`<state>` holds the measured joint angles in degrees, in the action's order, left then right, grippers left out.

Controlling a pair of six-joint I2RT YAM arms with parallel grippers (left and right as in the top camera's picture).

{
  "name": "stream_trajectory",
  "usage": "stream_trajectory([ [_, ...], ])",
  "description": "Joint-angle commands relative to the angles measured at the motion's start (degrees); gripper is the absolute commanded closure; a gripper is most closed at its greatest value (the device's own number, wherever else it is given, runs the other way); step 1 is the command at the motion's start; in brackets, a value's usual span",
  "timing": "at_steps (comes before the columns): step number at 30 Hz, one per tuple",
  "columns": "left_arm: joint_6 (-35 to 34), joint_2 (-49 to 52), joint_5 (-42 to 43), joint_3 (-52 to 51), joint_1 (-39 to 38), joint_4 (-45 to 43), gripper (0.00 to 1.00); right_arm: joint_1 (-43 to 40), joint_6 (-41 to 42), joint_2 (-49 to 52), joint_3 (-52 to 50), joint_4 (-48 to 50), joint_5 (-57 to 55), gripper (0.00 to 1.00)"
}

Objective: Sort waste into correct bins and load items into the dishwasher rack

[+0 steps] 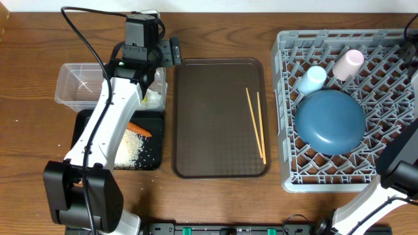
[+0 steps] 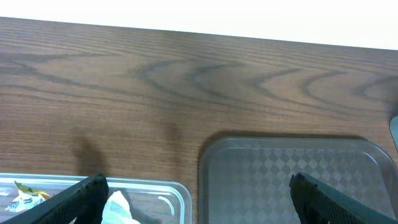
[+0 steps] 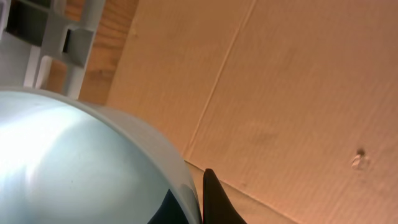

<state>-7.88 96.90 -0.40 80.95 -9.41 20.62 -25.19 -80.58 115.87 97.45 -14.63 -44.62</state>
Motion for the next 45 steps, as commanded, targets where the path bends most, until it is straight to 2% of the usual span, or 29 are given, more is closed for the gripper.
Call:
stream_trajectory([
  [1, -0.5, 0.2, -0.5, -0.1, 0.1, 0.1, 0.06, 0.2, -7.7, 1.1, 0.1, 0.6, -0.7, 0.99],
  [7, -0.5, 0.2, -0.5, -0.1, 0.1, 0.1, 0.06, -0.3, -10.8, 1.2, 0.1, 1.0, 2.3, 0.99],
  [26, -0.5, 0.2, -0.5, -0.1, 0.1, 0.1, 0.06, 0.2, -10.8, 6.6, 0.0, 1.8, 2.2, 0.99],
  [45, -0.5, 0.2, -0.5, -0.1, 0.1, 0.1, 0.06, 2.8, -10.1, 6.7, 0.0, 1.5, -1.1, 0.99],
])
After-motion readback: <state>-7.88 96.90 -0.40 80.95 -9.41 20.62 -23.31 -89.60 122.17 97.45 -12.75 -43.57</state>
